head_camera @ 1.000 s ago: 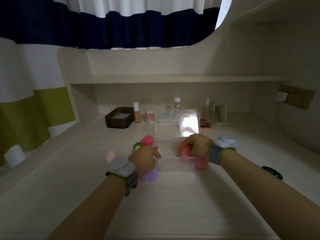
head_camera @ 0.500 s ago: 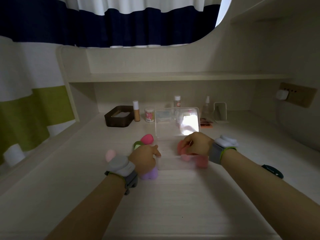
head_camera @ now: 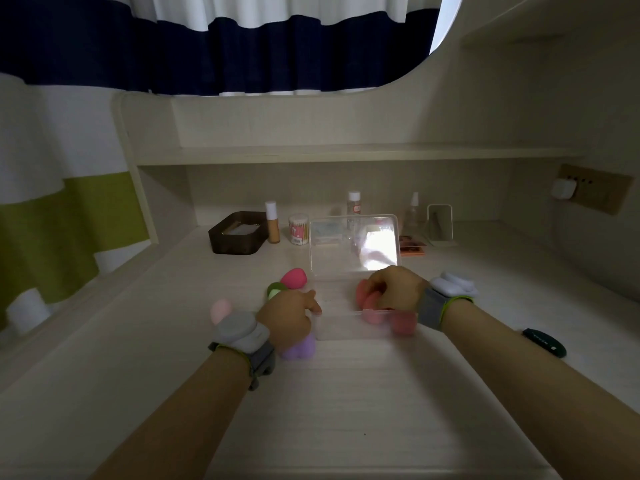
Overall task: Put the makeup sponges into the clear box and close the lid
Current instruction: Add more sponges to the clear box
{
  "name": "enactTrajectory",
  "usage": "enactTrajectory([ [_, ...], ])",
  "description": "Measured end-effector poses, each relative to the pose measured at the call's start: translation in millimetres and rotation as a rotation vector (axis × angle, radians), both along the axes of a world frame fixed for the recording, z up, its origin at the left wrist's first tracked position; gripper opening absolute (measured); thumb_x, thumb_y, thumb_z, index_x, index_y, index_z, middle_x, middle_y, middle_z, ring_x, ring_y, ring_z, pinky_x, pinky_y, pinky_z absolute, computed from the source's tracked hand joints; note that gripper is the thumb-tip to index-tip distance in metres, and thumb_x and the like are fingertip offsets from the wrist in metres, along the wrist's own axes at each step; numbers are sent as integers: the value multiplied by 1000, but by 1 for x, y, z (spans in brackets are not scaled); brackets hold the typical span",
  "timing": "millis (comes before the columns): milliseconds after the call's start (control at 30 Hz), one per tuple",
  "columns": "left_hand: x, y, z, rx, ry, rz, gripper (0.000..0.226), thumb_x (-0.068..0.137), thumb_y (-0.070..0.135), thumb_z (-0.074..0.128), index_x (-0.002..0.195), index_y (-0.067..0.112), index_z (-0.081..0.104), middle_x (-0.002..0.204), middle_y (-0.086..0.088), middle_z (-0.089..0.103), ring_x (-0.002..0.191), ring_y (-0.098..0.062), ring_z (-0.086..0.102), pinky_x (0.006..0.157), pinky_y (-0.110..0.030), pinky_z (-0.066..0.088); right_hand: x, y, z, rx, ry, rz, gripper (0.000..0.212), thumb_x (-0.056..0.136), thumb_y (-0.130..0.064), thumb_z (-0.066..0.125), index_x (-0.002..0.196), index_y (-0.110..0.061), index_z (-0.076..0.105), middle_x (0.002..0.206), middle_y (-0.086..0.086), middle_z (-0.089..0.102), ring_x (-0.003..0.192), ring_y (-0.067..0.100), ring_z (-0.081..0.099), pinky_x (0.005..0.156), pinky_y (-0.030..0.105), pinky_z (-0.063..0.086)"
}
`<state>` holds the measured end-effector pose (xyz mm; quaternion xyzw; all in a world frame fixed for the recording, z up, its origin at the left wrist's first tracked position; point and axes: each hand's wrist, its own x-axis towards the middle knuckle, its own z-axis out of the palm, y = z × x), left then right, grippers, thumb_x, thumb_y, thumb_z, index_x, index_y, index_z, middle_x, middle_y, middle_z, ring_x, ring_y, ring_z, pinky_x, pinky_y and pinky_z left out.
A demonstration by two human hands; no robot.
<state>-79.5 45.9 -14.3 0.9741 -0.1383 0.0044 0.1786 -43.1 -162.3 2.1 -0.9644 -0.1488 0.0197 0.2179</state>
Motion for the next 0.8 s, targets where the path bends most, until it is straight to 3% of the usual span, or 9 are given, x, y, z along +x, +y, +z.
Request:
enactTrajectory([
  [167, 1, -1, 0, -4, 18, -4, 43, 90, -1, 40, 129, 13, 53, 154, -3, 27, 142, -17, 27, 100, -9, 8, 1, -4, 2, -18, -26, -50, 34, 79, -3, 59, 110, -10, 69, 94, 2, 63, 87, 12, 53, 78, 21, 42],
  [367, 1, 0, 0, -38, 41, -10, 43, 91, -4, 40, 131, 11, 50, 155, -6, 25, 142, -18, 26, 95, -4, 11, -3, -7, 13, 78, -103, -122, 33, 82, 0, 55, 111, -6, 68, 119, 10, 67, 108, 24, 61, 95, 26, 45],
  [500, -3, -1, 0, -62, 1, 8, 43, 90, -6, 39, 128, 9, 53, 150, -11, 35, 138, -24, 34, 110, -21, 21, -5, -7, 19, 146, -161, -161, 38, 82, 7, 45, 107, -6, 71, 117, 11, 69, 111, 24, 63, 97, 26, 46],
  [567, -4, -1, 0, -66, 7, -17, 43, 91, -7, 38, 129, 7, 52, 152, -11, 32, 139, -23, 32, 108, -17, 17, -9, -2, 21, 210, -181, -164, 39, 80, 10, 44, 104, -5, 72, 114, 11, 70, 103, 24, 65, 93, 25, 50],
  [633, -2, 1, -1, -68, 29, -39, 41, 93, -5, 38, 129, 7, 51, 153, -9, 28, 141, -20, 30, 101, -10, 12, -17, 7, 24, 278, -171, -110, 37, 79, 13, 45, 99, -2, 73, 108, 12, 72, 91, 18, 64, 79, 17, 51],
  [733, -2, 4, 2, -66, 32, -37, 36, 95, 3, 38, 126, 9, 56, 151, -9, 34, 139, -19, 34, 102, -9, 14, -35, 25, 28, 345, -64, 72, 32, 78, 15, 49, 95, 3, 73, 87, 11, 72, 72, 7, 63, 77, 20, 52],
  [800, -1, 5, 3, -51, 44, -27, 34, 96, 8, 40, 124, 12, 58, 147, -9, 42, 135, -21, 40, 105, -14, 21, -47, 38, 27, 313, -11, 167, 27, 79, 12, 55, 96, 2, 74, 84, 11, 72, 61, -3, 60, 70, 6, 49],
])
